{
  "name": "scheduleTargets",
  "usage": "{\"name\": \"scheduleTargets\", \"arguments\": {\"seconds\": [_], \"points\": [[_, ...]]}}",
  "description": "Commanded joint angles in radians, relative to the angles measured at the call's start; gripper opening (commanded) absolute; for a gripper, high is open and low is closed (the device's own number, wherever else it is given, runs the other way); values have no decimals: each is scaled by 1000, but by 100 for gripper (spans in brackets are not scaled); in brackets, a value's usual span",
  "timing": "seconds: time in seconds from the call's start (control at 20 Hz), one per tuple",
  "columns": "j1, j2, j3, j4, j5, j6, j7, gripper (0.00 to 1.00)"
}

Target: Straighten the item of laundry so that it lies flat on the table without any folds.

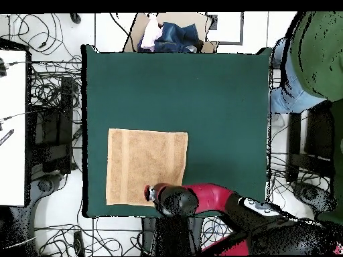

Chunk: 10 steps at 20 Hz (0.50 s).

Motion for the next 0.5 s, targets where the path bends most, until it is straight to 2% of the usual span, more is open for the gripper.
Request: {"name": "scheduleTargets", "arguments": {"seconds": [0.05, 0.25, 0.5], "points": [[-32, 62, -70, -19, -86, -44, 38, 0], [-27, 50, -88, 4, -114, -65, 57, 0], [-46, -29, -91, 11, -132, -31, 40, 0]]}}
